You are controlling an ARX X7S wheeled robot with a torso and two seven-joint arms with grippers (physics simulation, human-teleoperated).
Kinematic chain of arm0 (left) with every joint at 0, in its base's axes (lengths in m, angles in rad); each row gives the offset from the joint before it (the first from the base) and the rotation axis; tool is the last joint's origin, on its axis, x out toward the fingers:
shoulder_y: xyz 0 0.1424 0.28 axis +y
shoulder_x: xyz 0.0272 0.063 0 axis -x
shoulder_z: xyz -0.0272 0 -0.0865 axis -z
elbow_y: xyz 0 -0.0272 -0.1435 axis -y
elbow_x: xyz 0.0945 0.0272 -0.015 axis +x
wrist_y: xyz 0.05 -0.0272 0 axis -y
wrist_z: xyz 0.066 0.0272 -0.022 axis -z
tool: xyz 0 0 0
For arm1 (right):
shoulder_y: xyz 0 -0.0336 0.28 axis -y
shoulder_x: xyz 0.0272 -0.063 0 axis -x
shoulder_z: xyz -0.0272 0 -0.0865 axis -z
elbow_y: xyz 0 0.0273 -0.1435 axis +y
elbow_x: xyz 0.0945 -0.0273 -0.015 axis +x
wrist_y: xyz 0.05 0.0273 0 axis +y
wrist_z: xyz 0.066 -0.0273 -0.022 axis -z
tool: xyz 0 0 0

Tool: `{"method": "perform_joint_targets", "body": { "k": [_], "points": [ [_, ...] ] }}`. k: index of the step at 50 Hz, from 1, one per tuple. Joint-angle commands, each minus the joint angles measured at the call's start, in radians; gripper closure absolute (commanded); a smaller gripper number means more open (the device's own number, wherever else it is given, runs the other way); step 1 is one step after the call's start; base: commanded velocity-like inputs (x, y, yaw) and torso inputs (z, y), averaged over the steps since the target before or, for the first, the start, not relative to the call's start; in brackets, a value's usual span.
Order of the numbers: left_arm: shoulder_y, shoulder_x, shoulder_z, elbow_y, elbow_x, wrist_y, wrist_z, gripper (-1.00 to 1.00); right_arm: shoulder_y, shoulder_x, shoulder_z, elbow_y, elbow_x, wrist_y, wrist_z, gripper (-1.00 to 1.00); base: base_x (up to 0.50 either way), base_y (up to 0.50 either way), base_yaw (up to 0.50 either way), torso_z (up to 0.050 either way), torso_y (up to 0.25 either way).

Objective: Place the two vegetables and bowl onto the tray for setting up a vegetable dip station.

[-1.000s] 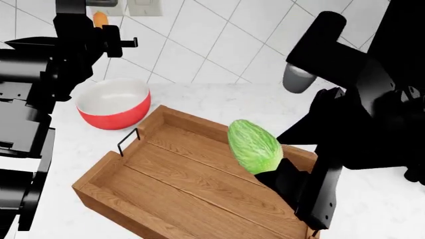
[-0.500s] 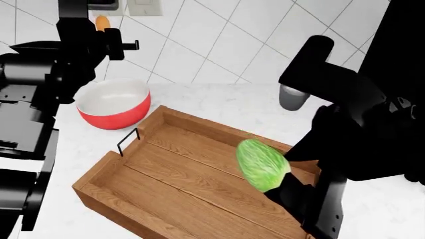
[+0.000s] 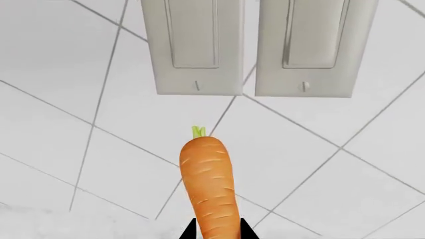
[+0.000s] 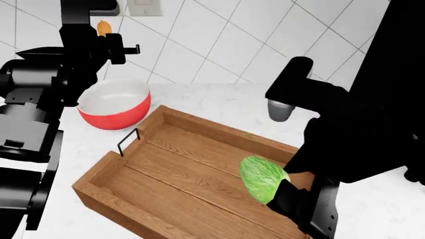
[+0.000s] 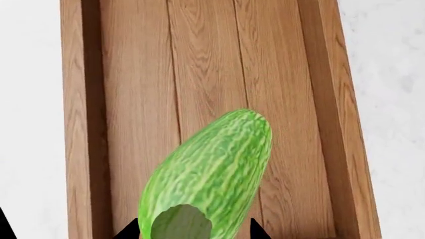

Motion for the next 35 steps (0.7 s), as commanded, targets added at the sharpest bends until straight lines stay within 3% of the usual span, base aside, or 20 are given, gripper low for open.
{"method": "perform_joint_targets", "body": {
  "k": [1,24,25,29,35],
  "points": [
    [-0.006,0.003,-0.005,-0.026,0.006,0.021,0.003,1.0,0.015,-0.021,-0.048,0.004,-0.1,-0.008,-0.12,1.0,0.0,0.0,0.0,0.0,0.0],
    [0.008,-0.014,-0.019,0.022,-0.01,-0.002,-0.018,1.0,0.054,-0.035,-0.14,-0.016,-0.187,-0.006,-0.243,1.0,0.0,0.0,0.0,0.0,0.0],
    [0.004,-0.013,-0.02,0.02,-0.01,-0.002,-0.017,1.0,0.061,-0.036,-0.126,-0.028,-0.207,0.0,-0.272,-1.0,0.0,0.0,0.0,0.0,0.0],
    [0.004,-0.015,-0.021,0.033,-0.012,-0.008,-0.02,1.0,0.101,-0.039,-0.138,-0.028,-0.264,0.005,-0.341,-1.0,0.0,0.0,0.0,0.0,0.0],
    [0.005,-0.024,-0.027,0.071,-0.022,-0.031,-0.034,1.0,0.188,-0.059,-0.132,-0.016,-0.52,-0.006,-0.557,-1.0,0.0,0.0,0.0,0.0,0.0]
  ]
}}
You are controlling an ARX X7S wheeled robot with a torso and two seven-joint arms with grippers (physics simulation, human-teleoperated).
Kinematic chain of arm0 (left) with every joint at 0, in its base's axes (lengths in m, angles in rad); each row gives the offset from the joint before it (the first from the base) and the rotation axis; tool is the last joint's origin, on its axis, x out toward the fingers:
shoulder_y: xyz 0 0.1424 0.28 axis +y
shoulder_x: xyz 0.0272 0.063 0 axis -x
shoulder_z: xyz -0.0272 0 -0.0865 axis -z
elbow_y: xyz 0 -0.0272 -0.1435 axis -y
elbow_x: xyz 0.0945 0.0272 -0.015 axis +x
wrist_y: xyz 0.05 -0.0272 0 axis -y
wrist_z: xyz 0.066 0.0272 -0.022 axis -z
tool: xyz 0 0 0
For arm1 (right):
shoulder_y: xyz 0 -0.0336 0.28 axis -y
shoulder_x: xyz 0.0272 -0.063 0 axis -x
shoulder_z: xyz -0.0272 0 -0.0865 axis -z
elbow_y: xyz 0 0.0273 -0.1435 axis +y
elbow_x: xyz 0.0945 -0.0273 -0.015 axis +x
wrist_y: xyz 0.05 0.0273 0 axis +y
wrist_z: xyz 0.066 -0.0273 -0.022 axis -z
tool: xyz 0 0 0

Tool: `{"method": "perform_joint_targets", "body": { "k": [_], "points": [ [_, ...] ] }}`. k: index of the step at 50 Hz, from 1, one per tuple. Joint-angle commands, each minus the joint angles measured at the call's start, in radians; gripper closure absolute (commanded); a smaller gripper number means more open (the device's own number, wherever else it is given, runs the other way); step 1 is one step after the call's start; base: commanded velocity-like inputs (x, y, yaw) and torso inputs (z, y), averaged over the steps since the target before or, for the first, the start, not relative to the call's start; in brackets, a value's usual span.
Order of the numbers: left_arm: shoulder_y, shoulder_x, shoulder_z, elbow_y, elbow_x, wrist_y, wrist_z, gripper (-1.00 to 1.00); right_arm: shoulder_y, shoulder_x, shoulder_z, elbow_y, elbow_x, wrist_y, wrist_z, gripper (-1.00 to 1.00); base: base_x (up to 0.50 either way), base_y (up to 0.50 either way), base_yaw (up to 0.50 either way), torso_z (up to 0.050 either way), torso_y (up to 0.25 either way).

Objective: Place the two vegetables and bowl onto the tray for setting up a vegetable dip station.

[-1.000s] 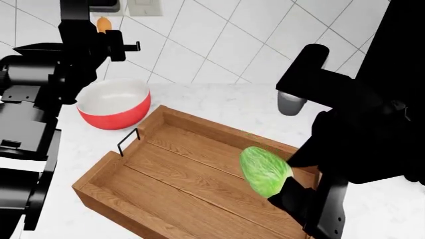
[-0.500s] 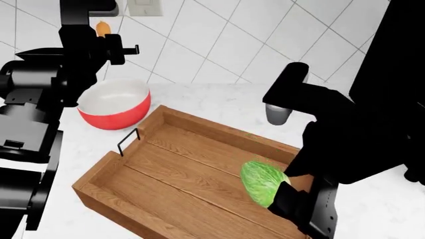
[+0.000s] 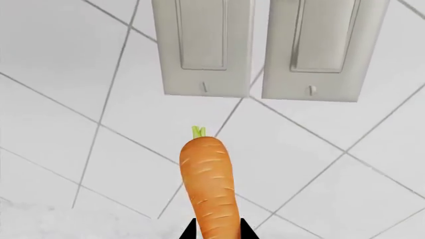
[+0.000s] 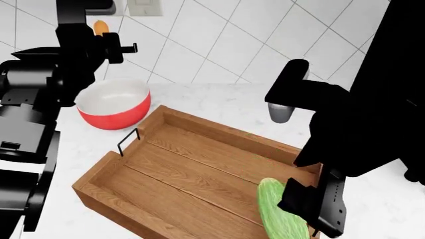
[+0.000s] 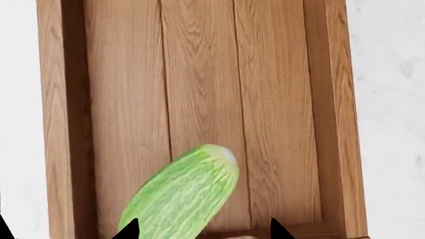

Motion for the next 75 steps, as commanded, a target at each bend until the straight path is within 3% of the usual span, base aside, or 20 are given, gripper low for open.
{"method": "perform_joint_targets", "body": {
  "k": [1,6,14,24,25,26,38,44,47,52,57,64,69,75],
  "points": [
    [-0.002,-0.011,-0.012,0.048,-0.009,-0.021,-0.02,1.0,0.105,-0.024,-0.014,0.016,-0.271,-0.007,-0.251,-1.0,0.0,0.0,0.0,0.0,0.0],
    [-0.003,-0.016,-0.013,0.057,-0.011,-0.028,-0.024,1.0,0.145,-0.031,-0.015,0.009,-0.371,-0.034,-0.342,-1.0,0.0,0.0,0.0,0.0,0.002],
    [-0.017,-0.012,0.001,0.053,-0.001,-0.035,-0.014,1.0,0.152,-0.037,-0.013,0.086,-0.692,-0.135,-0.466,-1.0,0.0,0.0,0.0,0.0,0.0],
    [0.007,-0.037,0.008,0.142,-0.013,-0.088,-0.027,1.0,0.073,-0.06,0.008,0.258,-0.863,-0.306,-0.38,-1.0,0.0,0.0,0.0,0.0,0.0],
    [0.036,-0.097,0.013,0.292,-0.042,-0.182,-0.041,1.0,-0.029,-0.019,0.103,0.327,-0.865,-0.432,-0.23,-1.0,0.0,0.0,0.0,0.0,0.0],
    [0.04,-0.106,0.013,0.323,-0.048,-0.196,-0.044,1.0,-0.04,-0.017,0.102,0.327,-0.877,-0.443,-0.167,-1.0,0.0,0.0,0.0,0.0,0.0],
    [0.051,-0.138,0.017,0.383,-0.064,-0.232,-0.032,1.0,-0.076,-0.068,0.157,0.461,-0.872,-0.492,-0.113,-1.0,0.0,0.0,0.0,0.0,0.001],
    [0.005,-0.16,0.072,0.457,-0.092,-0.312,0.082,1.0,-0.085,-0.071,0.147,0.454,-0.884,-0.491,-0.105,-1.0,0.0,0.0,0.0,0.0,0.0],
    [-0.02,-0.197,0.147,0.56,-0.112,-0.384,0.193,1.0,-0.084,-0.075,0.135,0.448,-0.89,-0.482,-0.115,-1.0,0.0,0.0,0.0,0.0,0.0],
    [-0.078,-0.235,0.205,0.731,-0.17,-0.508,0.281,1.0,-0.083,-0.087,0.137,0.462,-0.896,-0.49,-0.122,-1.0,0.0,0.0,0.0,0.002,0.0],
    [-0.124,-0.222,0.197,0.858,-0.256,-0.673,0.251,1.0,-0.08,-0.092,0.129,0.457,-0.899,-0.48,-0.129,-1.0,0.0,0.0,0.0,0.0,0.002],
    [-0.157,-0.242,0.225,0.998,-0.32,-0.788,0.254,1.0,-0.082,-0.082,0.13,0.43,-0.891,-0.464,-0.117,-1.0,0.0,0.0,0.0,0.0,0.0],
    [-0.097,-0.217,0.111,1.113,-0.452,-0.934,0.12,1.0,-0.074,-0.089,0.129,0.435,-0.898,-0.466,-0.125,-1.0,0.0,0.0,0.0,0.0,0.0],
    [-0.104,-0.23,0.116,1.149,-0.691,-0.962,-0.05,1.0,-0.081,-0.09,0.125,0.435,-0.904,-0.47,-0.129,-1.0,0.0,0.0,0.0,0.0,0.0]
  ]
}}
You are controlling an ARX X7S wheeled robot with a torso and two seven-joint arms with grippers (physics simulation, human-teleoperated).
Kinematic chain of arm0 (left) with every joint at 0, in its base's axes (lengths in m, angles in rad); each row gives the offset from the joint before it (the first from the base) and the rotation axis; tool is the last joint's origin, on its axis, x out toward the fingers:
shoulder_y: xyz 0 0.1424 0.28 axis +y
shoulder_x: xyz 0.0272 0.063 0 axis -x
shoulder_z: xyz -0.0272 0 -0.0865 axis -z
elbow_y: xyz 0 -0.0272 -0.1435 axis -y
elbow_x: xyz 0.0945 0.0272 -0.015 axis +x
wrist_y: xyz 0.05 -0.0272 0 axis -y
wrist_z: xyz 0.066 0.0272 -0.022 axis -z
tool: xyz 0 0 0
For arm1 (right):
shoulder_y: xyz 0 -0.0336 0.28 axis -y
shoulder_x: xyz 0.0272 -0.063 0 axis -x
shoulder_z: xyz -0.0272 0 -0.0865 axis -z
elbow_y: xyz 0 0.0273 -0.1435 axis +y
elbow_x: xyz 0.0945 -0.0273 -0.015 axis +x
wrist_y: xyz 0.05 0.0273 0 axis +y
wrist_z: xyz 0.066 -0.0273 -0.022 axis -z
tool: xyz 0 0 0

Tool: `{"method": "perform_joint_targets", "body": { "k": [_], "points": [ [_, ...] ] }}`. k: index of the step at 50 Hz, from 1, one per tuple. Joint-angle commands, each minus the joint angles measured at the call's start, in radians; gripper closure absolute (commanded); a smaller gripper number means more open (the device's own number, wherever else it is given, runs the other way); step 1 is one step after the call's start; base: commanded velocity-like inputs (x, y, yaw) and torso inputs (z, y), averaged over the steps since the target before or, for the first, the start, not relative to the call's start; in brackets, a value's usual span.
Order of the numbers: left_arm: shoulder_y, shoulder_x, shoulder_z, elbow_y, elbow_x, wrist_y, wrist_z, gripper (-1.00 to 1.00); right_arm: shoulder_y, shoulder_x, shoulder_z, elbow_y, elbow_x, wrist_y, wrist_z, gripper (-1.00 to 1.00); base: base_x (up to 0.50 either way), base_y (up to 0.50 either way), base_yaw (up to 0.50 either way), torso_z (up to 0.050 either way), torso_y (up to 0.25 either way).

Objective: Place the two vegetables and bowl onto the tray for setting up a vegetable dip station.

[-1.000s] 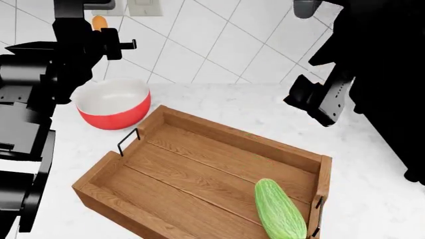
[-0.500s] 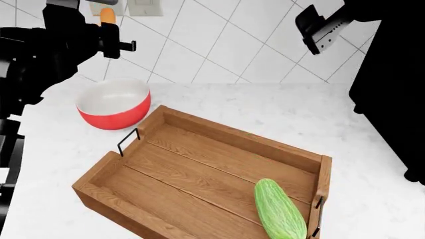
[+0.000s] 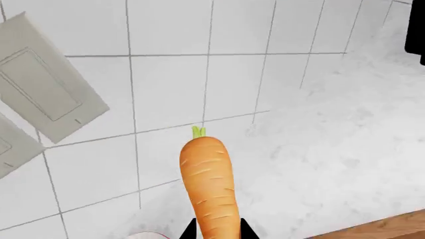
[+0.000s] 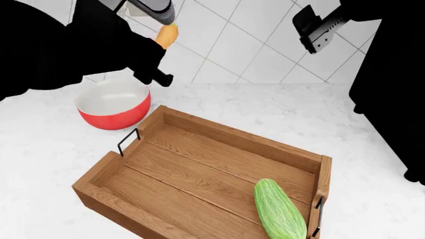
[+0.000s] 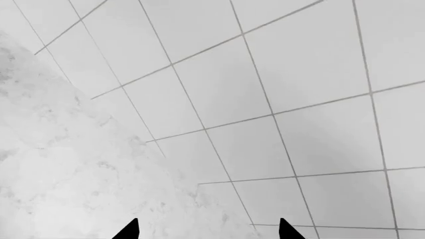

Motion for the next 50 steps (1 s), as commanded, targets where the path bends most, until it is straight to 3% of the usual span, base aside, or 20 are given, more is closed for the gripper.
{"method": "perform_joint_targets", "body": {
  "k": [1,6,9,12,21,31,50],
  "points": [
    [-0.016,-0.015,-0.021,0.161,-0.372,-0.154,-0.238,1.0,-0.001,-0.005,-0.005,-0.003,-0.01,-0.001,-0.009,-1.0,0.0,0.0,0.0,0.0,0.0],
    [-0.008,-0.019,-0.004,0.164,-0.606,-0.138,-0.465,1.0,-0.009,-0.002,-0.007,-0.005,-0.015,-0.008,-0.012,-1.0,0.0,0.0,0.0,0.0,0.0],
    [-0.007,-0.029,0.017,0.195,-0.699,-0.125,-0.533,1.0,-0.008,-0.001,-0.007,-0.008,-0.015,-0.006,-0.012,-1.0,0.0,0.0,0.0,0.0,0.0],
    [-0.009,-0.046,0.074,0.231,-0.915,-0.075,-0.697,1.0,-0.008,-0.004,-0.006,-0.005,-0.017,-0.008,-0.012,-1.0,0.0,0.0,0.0,0.0,0.0],
    [-0.03,-0.071,0.191,0.34,-1.145,0.038,-0.895,1.0,-0.01,-0.007,-0.009,-0.012,-0.022,-0.009,-0.019,-1.0,0.0,0.0,0.0,0.0,0.001],
    [-0.045,-0.062,0.237,0.395,-1.223,0.093,-0.957,1.0,-0.015,-0.003,-0.012,-0.024,-0.027,-0.01,-0.019,-1.0,0.0,0.0,0.0,0.0,0.0],
    [-0.018,-0.005,0.246,0.394,-1.184,0.073,-0.887,1.0,-0.026,0.001,-0.013,-0.035,-0.033,-0.009,-0.018,-1.0,0.0,0.0,0.0,0.0,0.0]
  ]
}}
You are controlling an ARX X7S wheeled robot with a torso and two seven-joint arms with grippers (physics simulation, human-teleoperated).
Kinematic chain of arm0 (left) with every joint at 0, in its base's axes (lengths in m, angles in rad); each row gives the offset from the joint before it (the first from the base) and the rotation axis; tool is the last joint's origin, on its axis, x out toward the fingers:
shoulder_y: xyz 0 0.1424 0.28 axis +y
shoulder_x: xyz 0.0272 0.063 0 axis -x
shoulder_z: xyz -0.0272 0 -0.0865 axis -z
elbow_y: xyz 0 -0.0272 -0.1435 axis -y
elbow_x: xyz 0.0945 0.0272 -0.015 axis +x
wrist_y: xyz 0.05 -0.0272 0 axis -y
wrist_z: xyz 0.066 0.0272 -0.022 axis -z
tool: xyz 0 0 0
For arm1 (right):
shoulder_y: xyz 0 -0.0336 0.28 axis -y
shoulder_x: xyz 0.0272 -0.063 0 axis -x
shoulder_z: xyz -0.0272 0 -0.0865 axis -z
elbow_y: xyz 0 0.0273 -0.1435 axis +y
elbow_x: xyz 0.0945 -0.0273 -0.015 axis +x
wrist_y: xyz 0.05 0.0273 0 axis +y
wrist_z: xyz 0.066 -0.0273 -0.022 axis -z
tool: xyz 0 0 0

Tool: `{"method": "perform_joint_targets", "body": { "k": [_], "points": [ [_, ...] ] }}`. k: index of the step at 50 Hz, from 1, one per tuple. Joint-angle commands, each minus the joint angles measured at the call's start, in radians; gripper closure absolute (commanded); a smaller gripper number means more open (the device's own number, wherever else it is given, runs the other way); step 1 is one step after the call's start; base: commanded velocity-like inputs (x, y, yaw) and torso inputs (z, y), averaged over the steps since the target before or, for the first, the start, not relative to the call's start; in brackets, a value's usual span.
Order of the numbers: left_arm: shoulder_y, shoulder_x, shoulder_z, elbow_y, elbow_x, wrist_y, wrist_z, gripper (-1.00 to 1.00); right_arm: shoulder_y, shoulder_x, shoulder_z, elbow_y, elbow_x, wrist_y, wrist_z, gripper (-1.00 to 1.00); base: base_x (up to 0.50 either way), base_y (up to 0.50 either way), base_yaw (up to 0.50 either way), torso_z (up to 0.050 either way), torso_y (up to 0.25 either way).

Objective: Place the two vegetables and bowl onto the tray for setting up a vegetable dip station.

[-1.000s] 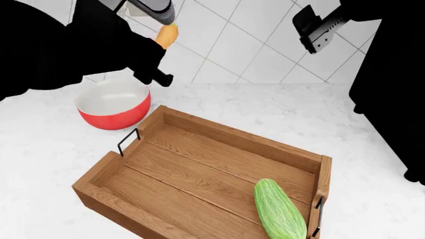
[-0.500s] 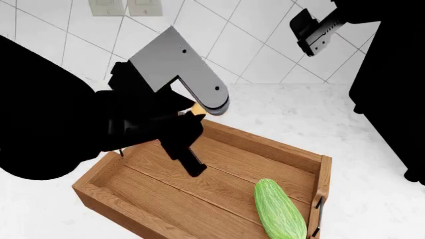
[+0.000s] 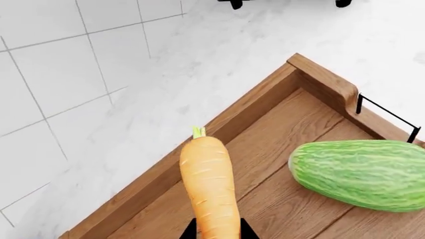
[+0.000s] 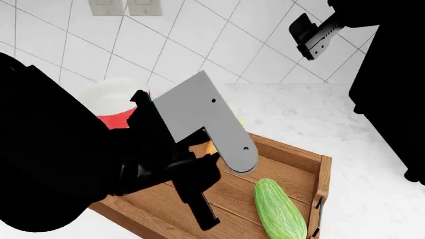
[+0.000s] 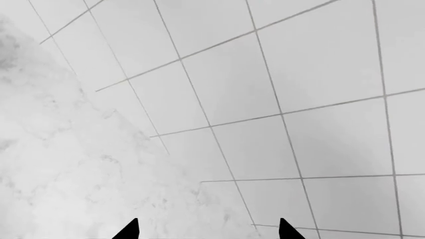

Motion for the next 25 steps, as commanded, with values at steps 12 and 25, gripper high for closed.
{"method": "perform_joint_targets", "body": {
  "k": [12,25],
  "points": [
    [0.03,0.034,0.031,-0.013,0.027,0.016,0.011,1.0,-0.017,-0.007,-0.005,0.008,-0.016,-0.013,-0.008,-1.0,0.0,0.0,0.0,0.0,0.001],
    [-0.036,0.123,0.007,-0.237,0.277,-0.154,0.299,1.0,-0.026,0.002,-0.014,0.001,-0.027,-0.014,-0.015,-1.0,0.0,0.0,0.0,0.001,0.0]
  ]
}}
